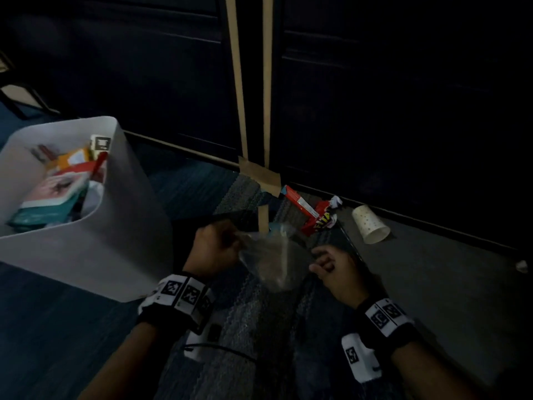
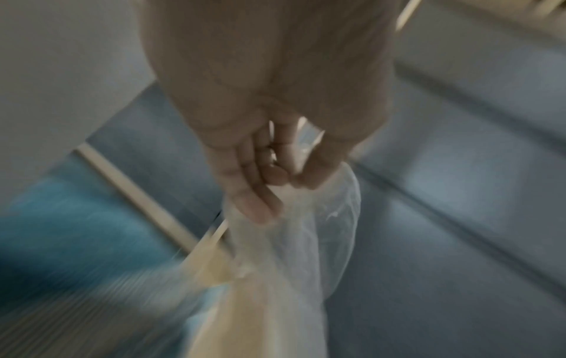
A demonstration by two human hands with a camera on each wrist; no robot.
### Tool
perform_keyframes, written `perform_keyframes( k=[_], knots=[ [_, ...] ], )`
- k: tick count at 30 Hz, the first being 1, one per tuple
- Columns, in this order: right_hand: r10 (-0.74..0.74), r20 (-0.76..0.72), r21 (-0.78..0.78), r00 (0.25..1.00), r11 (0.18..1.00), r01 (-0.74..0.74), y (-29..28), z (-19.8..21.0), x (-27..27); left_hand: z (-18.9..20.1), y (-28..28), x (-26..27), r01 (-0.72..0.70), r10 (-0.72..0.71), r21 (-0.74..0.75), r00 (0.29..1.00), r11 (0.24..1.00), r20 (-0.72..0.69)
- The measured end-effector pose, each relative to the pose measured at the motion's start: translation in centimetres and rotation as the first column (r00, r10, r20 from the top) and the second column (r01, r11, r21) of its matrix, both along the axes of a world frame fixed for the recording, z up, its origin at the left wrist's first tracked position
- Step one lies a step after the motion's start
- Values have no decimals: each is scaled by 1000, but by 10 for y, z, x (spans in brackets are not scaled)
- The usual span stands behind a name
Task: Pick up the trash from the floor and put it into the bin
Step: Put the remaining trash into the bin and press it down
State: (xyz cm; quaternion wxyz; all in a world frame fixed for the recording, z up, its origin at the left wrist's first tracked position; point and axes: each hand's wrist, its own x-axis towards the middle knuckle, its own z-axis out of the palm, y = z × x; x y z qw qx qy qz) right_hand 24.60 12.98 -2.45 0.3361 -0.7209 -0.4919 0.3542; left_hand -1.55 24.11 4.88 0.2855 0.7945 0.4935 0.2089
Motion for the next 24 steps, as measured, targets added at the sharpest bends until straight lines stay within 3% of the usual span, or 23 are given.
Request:
perform_keyframes(
  k=[3,7,10,15,18,24],
  knots=[
    [40,-82,28,996,999,-38,3,9,-6,40,7,-12,-32,27,35,990,999,138],
    [4,-213,141,977,990,27,23,23,-20,97,5,-15,72,-81,40,941,997,329],
    [10,-349,191,937,980,61,46,52,-36,124,3,-16,115,-134,74,933,991,335],
    [212,-467,245,858,964,-104,68,99,-69,157,2,-22,166,-204,135,916,977,347],
    [263,-600,269,756,956,-119,74,116,-89,172,4,-29,167,-222,178,904,970,366],
    [408,-641,372,651,906,-202,87,159,-131,194,14,-61,74,-146,226,936,971,322]
  ],
)
